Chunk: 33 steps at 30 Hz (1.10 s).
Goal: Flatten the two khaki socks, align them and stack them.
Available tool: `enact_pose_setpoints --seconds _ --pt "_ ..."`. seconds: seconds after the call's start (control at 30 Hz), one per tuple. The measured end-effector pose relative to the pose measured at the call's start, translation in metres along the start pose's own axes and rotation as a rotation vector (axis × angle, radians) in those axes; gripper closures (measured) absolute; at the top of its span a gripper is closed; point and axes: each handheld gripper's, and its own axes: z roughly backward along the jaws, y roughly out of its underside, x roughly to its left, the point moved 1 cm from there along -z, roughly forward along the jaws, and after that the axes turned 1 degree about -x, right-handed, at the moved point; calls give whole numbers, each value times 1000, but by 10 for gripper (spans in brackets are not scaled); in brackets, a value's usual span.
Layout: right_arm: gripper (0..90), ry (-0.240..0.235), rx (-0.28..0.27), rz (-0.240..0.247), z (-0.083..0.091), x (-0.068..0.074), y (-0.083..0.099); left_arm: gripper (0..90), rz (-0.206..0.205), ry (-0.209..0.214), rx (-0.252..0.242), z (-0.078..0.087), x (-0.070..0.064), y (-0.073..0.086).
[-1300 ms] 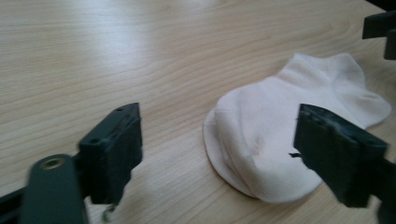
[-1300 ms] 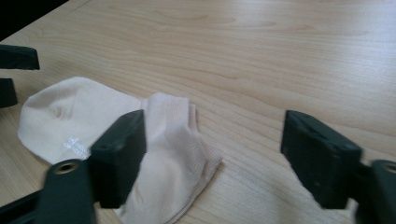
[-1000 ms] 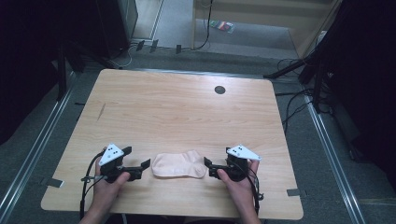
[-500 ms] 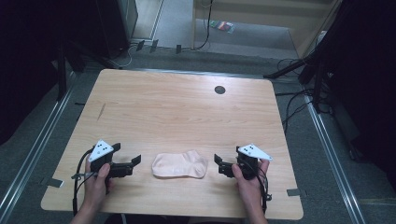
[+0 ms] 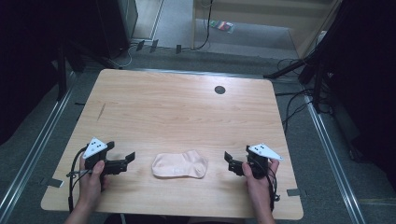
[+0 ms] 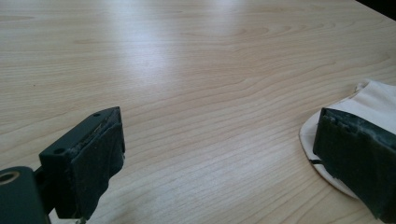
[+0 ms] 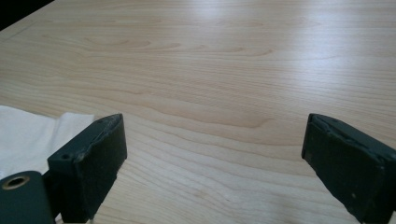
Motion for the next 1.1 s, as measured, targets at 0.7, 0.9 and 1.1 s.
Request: enact_pose_setpoints --seconds 0.7,0.9,1.1 --pt "75 101 17 -32 27 -55 22 30 -10 -77 10 27 33 14" --pt "75 125 18 -48 39 -70 29 31 -6 -102 13 36 43 18" --pt "75 149 14 -63 52 -83 36 31 2 -127 18 46 54 24"
